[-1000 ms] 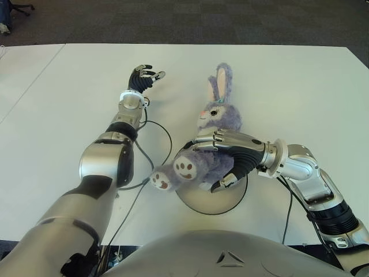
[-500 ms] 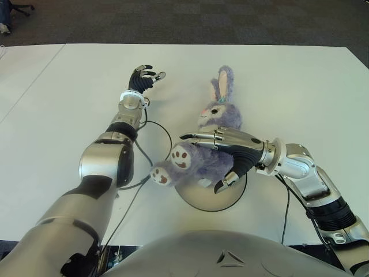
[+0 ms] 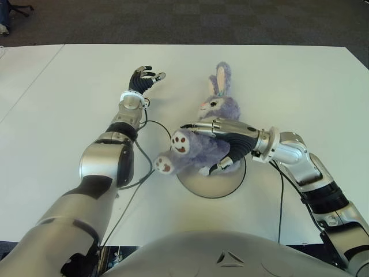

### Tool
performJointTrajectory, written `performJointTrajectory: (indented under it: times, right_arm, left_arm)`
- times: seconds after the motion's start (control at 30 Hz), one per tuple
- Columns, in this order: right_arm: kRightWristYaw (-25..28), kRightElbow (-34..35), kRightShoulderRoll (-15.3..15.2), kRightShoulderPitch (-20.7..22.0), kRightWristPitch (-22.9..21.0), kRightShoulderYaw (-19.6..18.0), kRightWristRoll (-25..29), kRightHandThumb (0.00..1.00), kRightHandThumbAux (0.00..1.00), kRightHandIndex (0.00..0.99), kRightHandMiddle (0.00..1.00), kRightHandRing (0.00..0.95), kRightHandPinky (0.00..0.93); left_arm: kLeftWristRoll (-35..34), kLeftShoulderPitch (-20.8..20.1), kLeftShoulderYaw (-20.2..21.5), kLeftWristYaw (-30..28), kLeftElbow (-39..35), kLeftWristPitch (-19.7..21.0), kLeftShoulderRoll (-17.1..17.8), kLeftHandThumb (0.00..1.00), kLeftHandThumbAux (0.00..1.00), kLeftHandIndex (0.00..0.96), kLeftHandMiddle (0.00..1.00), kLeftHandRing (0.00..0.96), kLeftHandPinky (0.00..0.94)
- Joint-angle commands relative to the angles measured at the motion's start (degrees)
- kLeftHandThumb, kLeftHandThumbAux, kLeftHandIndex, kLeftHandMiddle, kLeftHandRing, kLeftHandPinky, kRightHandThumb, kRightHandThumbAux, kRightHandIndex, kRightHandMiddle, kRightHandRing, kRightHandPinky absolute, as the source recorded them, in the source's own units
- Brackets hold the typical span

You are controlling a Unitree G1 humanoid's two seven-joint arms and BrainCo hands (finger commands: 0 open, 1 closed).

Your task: Put the doll into the plate.

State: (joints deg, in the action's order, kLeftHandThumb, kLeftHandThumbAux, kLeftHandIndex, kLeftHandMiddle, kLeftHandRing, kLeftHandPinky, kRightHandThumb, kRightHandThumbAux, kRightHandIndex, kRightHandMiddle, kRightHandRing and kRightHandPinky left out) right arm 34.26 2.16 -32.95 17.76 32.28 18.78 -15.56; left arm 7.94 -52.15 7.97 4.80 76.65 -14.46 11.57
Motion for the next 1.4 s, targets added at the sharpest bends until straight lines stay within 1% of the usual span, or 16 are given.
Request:
performJointTrajectory:
  times: [0.03,0.13,0.2,0.27,0.33,0.47,0.57,0.7,0.73,0.8,1.03,1.23,1.4]
  right_arm:
    - [-1.48,-8.43,0.57,3.56,-0.47,1.11,-5.34,0.150,0.306,0.000,0.000,0.000,0.000]
    - [-4.15,-11.39,1.15,4.79,0.70,1.23,-7.27,0.151,0.309,0.000,0.000,0.000,0.000]
    - [-5.13,-12.29,1.40,5.02,0.95,1.08,-7.14,0.149,0.311,0.000,0.000,0.000,0.000]
    - [-4.97,-12.18,1.28,5.15,0.74,0.63,-5.64,0.147,0.312,0.000,0.000,0.000,0.000]
    - [-2.93,-10.08,0.27,5.50,-0.40,-0.59,-2.06,0.145,0.314,0.000,0.000,0.000,0.000]
    - [0.53,-6.46,-1.06,6.26,-2.77,-2.36,2.99,0.143,0.316,0.000,0.000,0.000,0.000]
    - [4.54,-4.43,-1.10,9.75,-6.43,-3.88,8.85,0.142,0.317,0.000,0.000,0.000,0.000]
    - [7.86,-3.62,-0.91,12.38,-9.92,-4.86,12.77,0.148,0.320,0.000,0.000,0.000,0.000]
    - [8.34,-3.88,-0.74,12.80,-10.32,-5.02,13.23,0.153,0.317,0.000,0.000,0.000,0.000]
    - [8.80,-4.13,-0.50,13.22,-10.88,-5.26,13.75,0.155,0.310,0.000,0.000,0.000,0.000]
    - [8.82,-4.51,-0.20,12.86,-11.33,-6.20,13.97,0.151,0.292,0.000,0.000,0.000,0.000]
    - [8.54,-6.15,0.79,13.67,-11.27,-6.96,14.38,0.139,0.309,0.000,0.000,0.000,0.000]
    - [8.05,-7.49,1.68,13.48,-10.56,-7.26,14.42,0.133,0.325,0.000,0.000,0.000,0.000]
  left_arm:
    - [0.35,0.99,-0.35,-0.84,0.66,1.10,-0.01,0.000,0.629,0.218,0.287,0.337,0.387]
    - [0.40,1.01,-0.45,-0.95,0.64,1.19,-0.03,0.000,0.624,0.217,0.288,0.348,0.402]
    - [0.39,1.03,-0.46,-1.09,0.63,1.17,-0.04,0.000,0.620,0.214,0.287,0.347,0.386]
    - [0.36,1.04,-0.44,-1.11,0.60,1.15,-0.04,0.000,0.622,0.212,0.289,0.348,0.390]
    - [0.36,1.02,-0.43,-0.99,0.59,1.19,-0.01,0.000,0.624,0.210,0.291,0.347,0.387]
    - [0.40,1.01,-0.45,-0.88,0.58,1.27,0.01,0.000,0.624,0.207,0.290,0.346,0.374]
    - [0.31,1.03,-0.41,-0.80,0.57,1.43,-0.07,0.000,0.621,0.202,0.285,0.338,0.350]
    - [0.15,0.95,-0.27,-0.66,0.55,1.67,-0.13,0.000,0.629,0.205,0.291,0.347,0.386]
    - [0.11,0.90,-0.24,-0.65,0.55,1.76,-0.16,0.000,0.637,0.208,0.303,0.369,0.419]
    - [0.02,0.84,-0.15,-0.80,0.57,2.01,-0.15,0.000,0.643,0.208,0.311,0.382,0.430]
    - [-0.07,0.67,0.00,-1.13,0.63,2.84,-0.12,0.000,0.636,0.204,0.304,0.381,0.405]
    - [0.48,0.69,-0.54,0.10,0.49,3.06,-0.29,0.000,0.622,0.195,0.281,0.364,0.407]
    - [0.47,0.70,-0.55,0.50,0.40,2.86,-0.38,0.000,0.625,0.188,0.275,0.359,0.395]
